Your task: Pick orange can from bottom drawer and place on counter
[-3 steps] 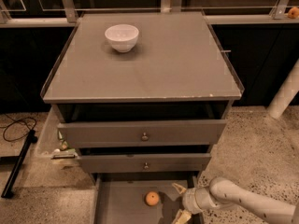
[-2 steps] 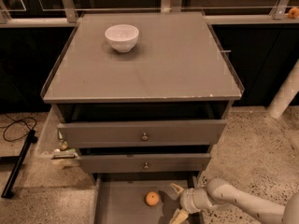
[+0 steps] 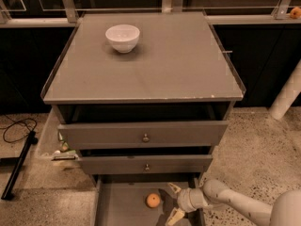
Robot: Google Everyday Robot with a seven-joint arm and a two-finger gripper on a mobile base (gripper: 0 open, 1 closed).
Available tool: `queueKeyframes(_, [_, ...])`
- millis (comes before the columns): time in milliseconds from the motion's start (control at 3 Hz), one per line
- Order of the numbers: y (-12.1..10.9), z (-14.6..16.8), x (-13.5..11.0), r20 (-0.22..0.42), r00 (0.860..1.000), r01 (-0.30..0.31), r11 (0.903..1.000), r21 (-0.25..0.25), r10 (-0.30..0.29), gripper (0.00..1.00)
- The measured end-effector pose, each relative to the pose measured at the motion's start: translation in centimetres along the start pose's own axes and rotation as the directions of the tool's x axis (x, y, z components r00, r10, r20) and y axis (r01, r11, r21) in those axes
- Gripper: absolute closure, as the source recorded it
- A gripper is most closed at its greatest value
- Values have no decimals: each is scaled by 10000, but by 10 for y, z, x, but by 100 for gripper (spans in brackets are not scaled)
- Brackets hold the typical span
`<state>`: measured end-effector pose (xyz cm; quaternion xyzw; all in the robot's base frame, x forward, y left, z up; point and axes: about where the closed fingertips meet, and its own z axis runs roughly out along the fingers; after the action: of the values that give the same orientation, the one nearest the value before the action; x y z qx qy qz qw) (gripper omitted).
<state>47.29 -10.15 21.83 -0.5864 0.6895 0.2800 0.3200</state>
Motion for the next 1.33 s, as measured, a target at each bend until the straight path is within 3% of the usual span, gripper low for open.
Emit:
queueKeyframes(1000, [-14, 42, 11, 374, 9989, 272, 9995, 173, -278, 0])
queueKeyframes(1333, [-31, 58, 24, 408, 9982, 418, 9984, 394, -434, 0])
